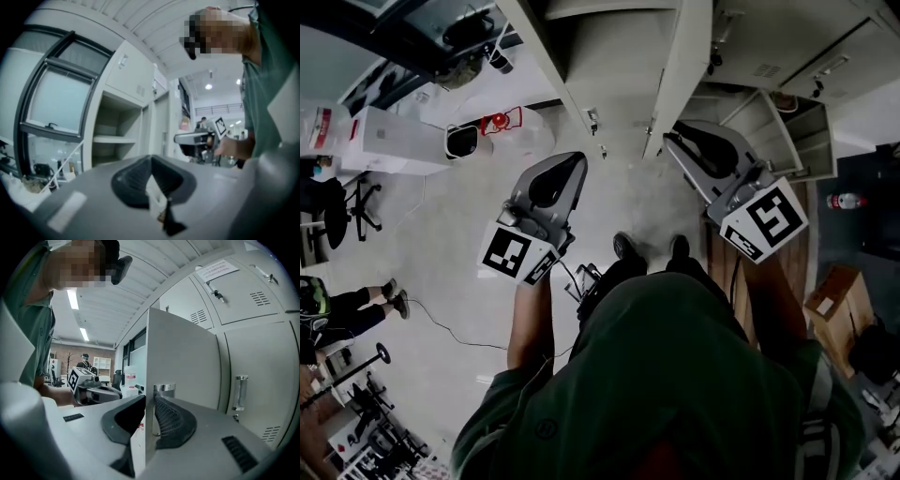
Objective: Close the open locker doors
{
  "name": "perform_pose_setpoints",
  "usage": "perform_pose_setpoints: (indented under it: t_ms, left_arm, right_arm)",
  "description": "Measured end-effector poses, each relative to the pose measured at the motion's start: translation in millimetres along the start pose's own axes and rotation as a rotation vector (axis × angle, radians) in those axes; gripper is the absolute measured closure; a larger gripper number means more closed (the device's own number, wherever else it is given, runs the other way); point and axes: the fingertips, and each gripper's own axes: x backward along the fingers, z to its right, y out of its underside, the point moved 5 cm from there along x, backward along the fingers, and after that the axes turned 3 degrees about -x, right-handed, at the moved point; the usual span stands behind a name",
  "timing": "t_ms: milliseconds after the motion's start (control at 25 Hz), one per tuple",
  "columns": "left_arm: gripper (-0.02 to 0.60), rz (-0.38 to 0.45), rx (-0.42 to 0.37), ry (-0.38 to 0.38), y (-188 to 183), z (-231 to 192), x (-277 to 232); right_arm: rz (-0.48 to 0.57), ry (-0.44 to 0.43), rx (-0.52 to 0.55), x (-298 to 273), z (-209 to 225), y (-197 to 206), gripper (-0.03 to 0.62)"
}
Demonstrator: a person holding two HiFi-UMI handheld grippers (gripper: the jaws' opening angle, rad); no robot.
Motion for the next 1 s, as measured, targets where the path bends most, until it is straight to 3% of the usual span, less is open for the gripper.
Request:
perform_pose_setpoints:
  t_ms: [520,1000]
  left_arm:
    - [0.58,0.005,0.019,-0.146,22.9,-40.3,48.0]
    - [0.58,0.016,0.05,-0.195,27.5,-69.2,63.5]
  right_arm:
    - [0.01,-0.01,0.007,-84.5,-4.3,1.7,0.554]
    - [-0.003,-0.024,0.033,-154.1,8.5,-9.8,0.557]
